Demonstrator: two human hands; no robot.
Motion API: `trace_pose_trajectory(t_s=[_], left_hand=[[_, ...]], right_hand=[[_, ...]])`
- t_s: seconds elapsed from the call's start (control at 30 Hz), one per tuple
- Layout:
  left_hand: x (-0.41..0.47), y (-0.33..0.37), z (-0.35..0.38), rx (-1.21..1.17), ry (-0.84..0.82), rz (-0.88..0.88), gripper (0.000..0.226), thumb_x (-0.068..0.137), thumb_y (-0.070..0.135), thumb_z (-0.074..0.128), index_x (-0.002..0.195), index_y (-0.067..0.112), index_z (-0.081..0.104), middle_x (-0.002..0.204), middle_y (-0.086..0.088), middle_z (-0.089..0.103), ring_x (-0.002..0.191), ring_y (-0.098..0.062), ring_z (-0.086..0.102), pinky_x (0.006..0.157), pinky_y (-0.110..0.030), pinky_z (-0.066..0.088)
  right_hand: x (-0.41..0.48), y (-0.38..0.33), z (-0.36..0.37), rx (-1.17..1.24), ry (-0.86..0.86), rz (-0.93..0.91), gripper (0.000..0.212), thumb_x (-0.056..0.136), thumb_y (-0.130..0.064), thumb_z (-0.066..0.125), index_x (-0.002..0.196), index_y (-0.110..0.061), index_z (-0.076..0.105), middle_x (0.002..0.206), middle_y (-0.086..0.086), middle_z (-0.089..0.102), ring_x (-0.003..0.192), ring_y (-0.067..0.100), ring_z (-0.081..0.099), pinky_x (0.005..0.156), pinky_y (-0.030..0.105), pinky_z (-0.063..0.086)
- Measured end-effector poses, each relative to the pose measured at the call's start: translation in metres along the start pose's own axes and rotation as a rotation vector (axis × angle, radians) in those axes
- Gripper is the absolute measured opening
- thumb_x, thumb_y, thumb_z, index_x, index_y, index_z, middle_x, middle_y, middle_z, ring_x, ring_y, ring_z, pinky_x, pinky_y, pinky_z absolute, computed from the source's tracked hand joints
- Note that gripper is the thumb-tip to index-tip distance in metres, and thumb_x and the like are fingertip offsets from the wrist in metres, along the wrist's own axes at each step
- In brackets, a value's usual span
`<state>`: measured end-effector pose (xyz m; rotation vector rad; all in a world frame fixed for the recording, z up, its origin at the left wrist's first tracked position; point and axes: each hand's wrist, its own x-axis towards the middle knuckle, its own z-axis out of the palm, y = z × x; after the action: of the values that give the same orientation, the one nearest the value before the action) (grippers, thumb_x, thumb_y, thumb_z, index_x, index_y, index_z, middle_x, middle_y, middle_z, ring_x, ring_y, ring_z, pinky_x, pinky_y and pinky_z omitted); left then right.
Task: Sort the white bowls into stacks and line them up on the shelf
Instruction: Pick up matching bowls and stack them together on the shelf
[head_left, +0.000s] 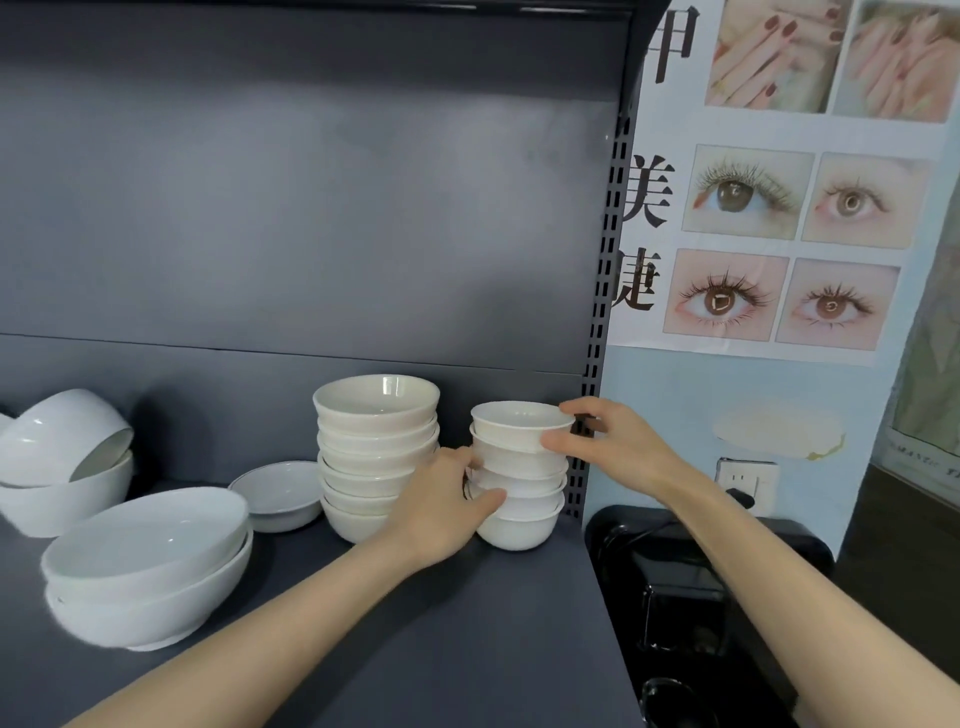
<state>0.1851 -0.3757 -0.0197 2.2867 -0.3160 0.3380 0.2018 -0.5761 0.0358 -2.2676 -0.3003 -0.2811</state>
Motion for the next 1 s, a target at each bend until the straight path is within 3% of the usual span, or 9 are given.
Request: trace_pose_trajectory(t_s=[0.07, 0.13, 0.23, 0.43, 0.8, 1.0], left_hand=[[-0.007, 0.005, -0.012, 0.097, -0.019, 0.049, 0.03, 0.086, 0.034, 0.062, 0.11, 0.016, 0.06, 0.106, 0.003, 0.062, 0.097, -0.016, 0.059, 0.088, -0.034, 0.049], [-0.014, 0.014, -0.029, 0.202, -0.026, 0.099, 0.026, 0.087, 0.035, 0.062, 0.105, 0.016, 0.063, 0.099, 0.003, 0.066, 0.092, -0.016, 0.06, 0.085, -0.035, 0.049], [-0.022, 0.025, -0.061, 0.325, 0.026, 0.178, 0.029, 0.088, 0.035, 0.062, 0.108, 0.014, 0.064, 0.107, 0.001, 0.066, 0.102, -0.019, 0.06, 0.088, -0.035, 0.047], [-0.037, 0.019, -0.145, 0.542, 0.102, 0.268, 0.04, 0.091, 0.039, 0.056, 0.125, 0.019, 0.055, 0.127, 0.001, 0.059, 0.117, -0.022, 0.053, 0.097, -0.038, 0.043], [-0.098, -0.069, -0.3, 0.757, 0.111, 0.313, 0.05, 0.091, 0.043, 0.054, 0.135, 0.021, 0.044, 0.13, -0.001, 0.055, 0.12, -0.022, 0.049, 0.093, -0.033, 0.042], [-0.139, -0.117, -0.348, 0.787, 0.065, 0.26, 0.053, 0.091, 0.044, 0.055, 0.137, 0.021, 0.043, 0.128, -0.002, 0.055, 0.118, -0.024, 0.049, 0.091, -0.034, 0.042]], right_hand=[[-0.005, -0.01, -0.007, -0.137, 0.012, -0.053, 0.054, 0.085, -0.031, 0.071, 0.132, -0.013, 0.053, 0.136, 0.0, 0.049, 0.117, 0.009, 0.044, 0.089, 0.015, 0.03], [-0.008, -0.022, -0.013, -0.232, 0.024, -0.089, 0.052, 0.086, -0.03, 0.07, 0.132, -0.012, 0.054, 0.138, 0.001, 0.048, 0.121, 0.012, 0.045, 0.086, 0.012, 0.028], [-0.014, -0.046, -0.014, -0.337, 0.022, -0.119, 0.052, 0.087, -0.033, 0.068, 0.132, -0.014, 0.053, 0.141, 0.002, 0.049, 0.129, 0.019, 0.044, 0.097, 0.022, 0.033], [-0.023, -0.107, 0.007, -0.456, 0.087, -0.191, 0.053, 0.086, -0.038, 0.068, 0.132, -0.015, 0.054, 0.138, 0.004, 0.052, 0.127, 0.022, 0.047, 0.101, 0.032, 0.038], [-0.064, -0.233, 0.129, -0.488, 0.126, -0.187, 0.057, 0.087, -0.036, 0.066, 0.137, -0.017, 0.048, 0.14, 0.004, 0.05, 0.131, 0.025, 0.043, 0.105, 0.044, 0.039], [-0.083, -0.276, 0.193, -0.543, 0.066, -0.173, 0.061, 0.089, -0.035, 0.064, 0.142, -0.017, 0.041, 0.143, 0.003, 0.045, 0.131, 0.023, 0.04, 0.101, 0.035, 0.036]])
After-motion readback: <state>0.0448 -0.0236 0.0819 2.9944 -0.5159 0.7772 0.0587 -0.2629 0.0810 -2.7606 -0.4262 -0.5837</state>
